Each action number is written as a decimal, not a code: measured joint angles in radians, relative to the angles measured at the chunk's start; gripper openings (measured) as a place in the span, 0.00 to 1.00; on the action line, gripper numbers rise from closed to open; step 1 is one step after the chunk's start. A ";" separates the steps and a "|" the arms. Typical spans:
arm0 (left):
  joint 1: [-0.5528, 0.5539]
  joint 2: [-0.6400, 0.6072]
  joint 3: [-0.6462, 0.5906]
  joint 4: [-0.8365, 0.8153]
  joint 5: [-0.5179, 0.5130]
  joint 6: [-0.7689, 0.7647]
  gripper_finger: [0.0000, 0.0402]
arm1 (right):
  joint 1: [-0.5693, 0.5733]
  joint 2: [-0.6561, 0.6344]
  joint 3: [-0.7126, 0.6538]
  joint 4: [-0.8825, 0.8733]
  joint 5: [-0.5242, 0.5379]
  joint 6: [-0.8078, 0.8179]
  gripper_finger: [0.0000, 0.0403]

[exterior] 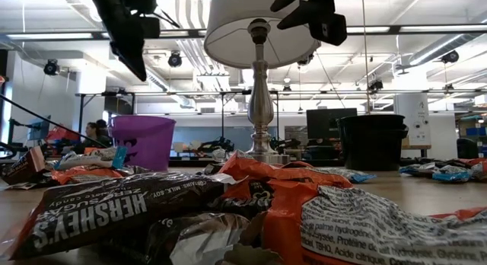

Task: Sort candy
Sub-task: Put the white chocolate into the black bin

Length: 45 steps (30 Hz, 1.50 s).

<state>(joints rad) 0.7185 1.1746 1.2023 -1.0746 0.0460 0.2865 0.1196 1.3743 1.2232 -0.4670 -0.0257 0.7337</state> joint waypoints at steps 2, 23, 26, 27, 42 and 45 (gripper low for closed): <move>0.000 -0.009 0.019 -0.022 0.000 0.012 0.27 | 0.000 0.000 0.000 -0.010 0.000 0.006 0.28; -0.002 -0.200 0.008 -0.095 0.209 0.037 0.24 | 0.020 0.013 -0.031 -0.264 0.079 0.182 0.28; -0.001 -0.224 0.008 -0.095 0.236 0.037 0.24 | 0.020 0.039 -0.066 -0.250 0.078 0.196 0.28; -0.001 -0.232 0.008 -0.095 0.253 0.037 0.24 | 0.020 0.048 -0.076 -0.245 0.076 0.199 0.28; -0.002 -0.266 0.008 -0.096 0.287 0.038 0.24 | 0.020 0.218 -0.144 -0.192 0.077 0.211 0.28; -0.002 -0.265 0.008 -0.097 0.287 0.038 0.24 | 0.020 0.251 -0.144 -0.187 0.075 0.220 0.28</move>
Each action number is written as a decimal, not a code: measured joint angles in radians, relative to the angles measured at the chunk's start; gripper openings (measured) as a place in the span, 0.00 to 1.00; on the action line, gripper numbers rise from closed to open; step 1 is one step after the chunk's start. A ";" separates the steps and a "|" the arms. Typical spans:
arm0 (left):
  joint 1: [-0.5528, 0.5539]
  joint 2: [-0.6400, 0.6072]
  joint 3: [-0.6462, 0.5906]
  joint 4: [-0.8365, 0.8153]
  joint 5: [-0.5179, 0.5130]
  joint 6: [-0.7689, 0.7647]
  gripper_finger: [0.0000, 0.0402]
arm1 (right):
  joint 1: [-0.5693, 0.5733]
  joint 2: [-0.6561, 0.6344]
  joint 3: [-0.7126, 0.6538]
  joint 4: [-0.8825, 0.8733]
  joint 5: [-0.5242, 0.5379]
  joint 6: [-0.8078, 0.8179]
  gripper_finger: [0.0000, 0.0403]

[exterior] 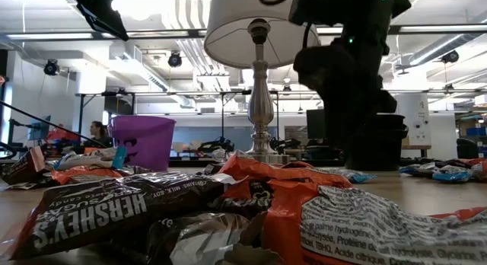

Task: Sort candy
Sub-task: Put the white chocolate into the black bin

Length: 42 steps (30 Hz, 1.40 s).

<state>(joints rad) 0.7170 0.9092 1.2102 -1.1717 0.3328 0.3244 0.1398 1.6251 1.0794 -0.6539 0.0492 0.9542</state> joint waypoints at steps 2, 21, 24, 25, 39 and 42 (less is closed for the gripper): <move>0.000 0.000 0.000 -0.001 0.000 0.000 0.24 | 0.000 0.020 0.000 -0.001 0.000 0.010 0.28; 0.000 0.003 0.000 -0.004 0.000 0.000 0.24 | -0.003 0.106 -0.021 -0.022 0.007 0.041 0.21; 0.000 0.003 0.000 -0.004 0.000 0.000 0.24 | -0.003 0.104 -0.036 -0.026 0.006 0.040 0.11; 0.000 0.003 0.000 -0.004 0.000 0.000 0.24 | -0.003 0.103 -0.038 -0.024 0.004 0.041 0.07; 0.000 0.003 0.000 -0.005 0.000 0.008 0.24 | -0.003 -0.024 -0.043 -0.089 -0.012 0.066 0.02; 0.000 0.003 0.000 -0.006 0.000 0.008 0.24 | -0.003 -0.069 -0.043 -0.093 -0.002 0.068 0.02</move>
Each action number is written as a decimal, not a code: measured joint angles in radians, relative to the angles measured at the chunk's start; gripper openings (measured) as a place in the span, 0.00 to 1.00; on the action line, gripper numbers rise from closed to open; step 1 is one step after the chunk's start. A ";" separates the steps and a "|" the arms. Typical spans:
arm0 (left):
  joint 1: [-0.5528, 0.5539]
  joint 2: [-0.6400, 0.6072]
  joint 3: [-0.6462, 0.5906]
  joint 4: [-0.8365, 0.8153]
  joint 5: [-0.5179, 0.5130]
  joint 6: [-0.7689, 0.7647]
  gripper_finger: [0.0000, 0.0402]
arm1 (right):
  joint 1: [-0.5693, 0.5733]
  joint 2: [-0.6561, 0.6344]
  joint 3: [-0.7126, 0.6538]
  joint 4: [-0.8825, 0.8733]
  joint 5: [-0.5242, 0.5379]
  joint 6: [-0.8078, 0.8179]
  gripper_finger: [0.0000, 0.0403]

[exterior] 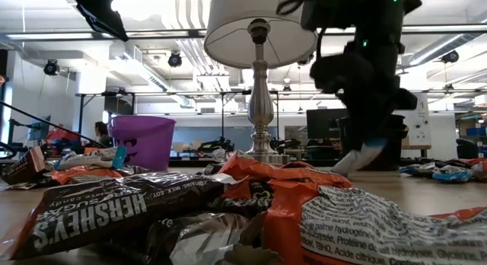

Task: Sort candy
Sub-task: Put the white chocolate into the black bin

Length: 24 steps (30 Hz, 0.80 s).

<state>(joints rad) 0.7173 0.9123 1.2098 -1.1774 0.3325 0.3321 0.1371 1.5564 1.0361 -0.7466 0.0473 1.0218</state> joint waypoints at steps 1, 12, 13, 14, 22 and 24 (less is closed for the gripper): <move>0.000 0.000 0.000 -0.001 0.000 0.000 0.24 | -0.001 -0.016 0.001 -0.009 0.008 0.000 0.02; 0.000 0.003 0.000 -0.008 0.000 0.046 0.24 | -0.018 -0.167 0.000 -0.086 0.083 0.053 0.02; 0.000 0.003 0.000 -0.008 0.000 0.048 0.24 | -0.018 -0.167 -0.004 -0.086 0.084 0.053 0.02; 0.000 0.003 0.000 -0.008 0.000 0.049 0.24 | -0.018 -0.165 -0.009 -0.086 0.084 0.053 0.02; 0.000 0.003 0.000 -0.008 0.000 0.052 0.24 | -0.018 -0.084 -0.034 -0.025 0.014 -0.015 0.05; 0.000 0.003 0.000 -0.008 0.000 0.052 0.24 | -0.018 -0.072 -0.033 -0.013 -0.002 -0.034 0.08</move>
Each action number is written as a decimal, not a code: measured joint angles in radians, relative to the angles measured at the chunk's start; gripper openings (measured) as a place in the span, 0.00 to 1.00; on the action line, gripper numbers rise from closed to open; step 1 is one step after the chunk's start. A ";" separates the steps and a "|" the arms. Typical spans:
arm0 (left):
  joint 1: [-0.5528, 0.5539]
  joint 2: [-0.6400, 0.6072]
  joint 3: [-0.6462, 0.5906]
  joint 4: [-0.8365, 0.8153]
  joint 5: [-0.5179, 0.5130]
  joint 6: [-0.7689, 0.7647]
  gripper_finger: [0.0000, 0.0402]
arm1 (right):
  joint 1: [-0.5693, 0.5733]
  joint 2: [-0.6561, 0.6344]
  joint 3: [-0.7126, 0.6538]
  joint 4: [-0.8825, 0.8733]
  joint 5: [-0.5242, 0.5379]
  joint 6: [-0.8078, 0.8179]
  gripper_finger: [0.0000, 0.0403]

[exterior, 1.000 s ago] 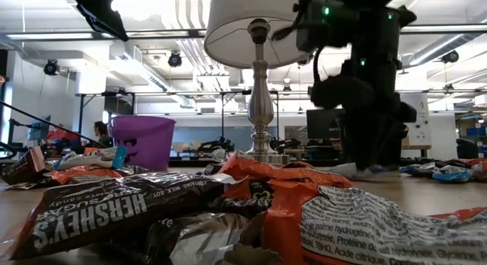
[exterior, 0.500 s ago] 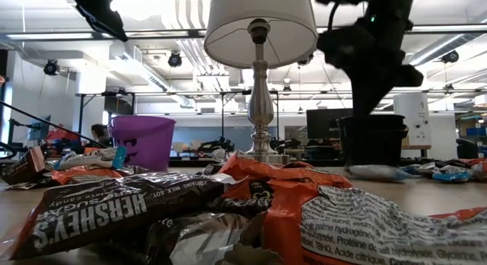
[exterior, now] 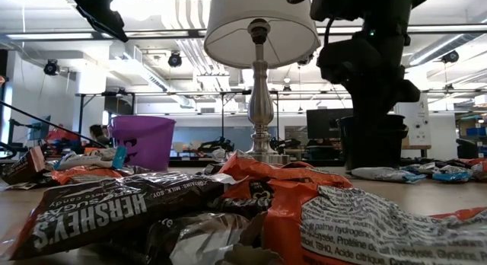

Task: Sort candy
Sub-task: Put the white chocolate into the black bin

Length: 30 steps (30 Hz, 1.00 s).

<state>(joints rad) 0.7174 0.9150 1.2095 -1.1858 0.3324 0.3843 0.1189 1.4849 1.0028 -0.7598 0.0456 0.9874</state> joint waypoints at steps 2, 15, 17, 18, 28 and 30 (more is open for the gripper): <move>0.000 0.000 0.000 0.000 0.000 0.000 0.24 | 0.000 0.006 0.000 -0.008 -0.001 -0.003 0.13; 0.000 0.000 0.000 -0.002 0.000 -0.020 0.24 | 0.000 0.006 -0.067 -0.009 -0.001 0.037 0.38; 0.000 0.000 0.000 -0.002 0.000 -0.023 0.24 | 0.001 0.006 -0.080 -0.009 -0.002 0.046 0.39; 0.000 0.000 0.000 -0.002 0.000 -0.024 0.24 | 0.001 0.006 -0.084 -0.005 -0.002 0.047 0.39; 0.000 0.000 0.000 -0.002 0.000 -0.027 0.24 | 0.001 0.006 -0.104 0.052 -0.027 0.045 0.39; 0.000 0.000 0.000 -0.002 0.000 -0.027 0.24 | 0.001 0.006 -0.117 0.071 -0.027 0.049 0.39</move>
<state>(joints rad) 0.7174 0.9150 1.2095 -1.1877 0.3325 0.3576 0.1200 1.4906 0.8863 -0.6883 0.0181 1.0364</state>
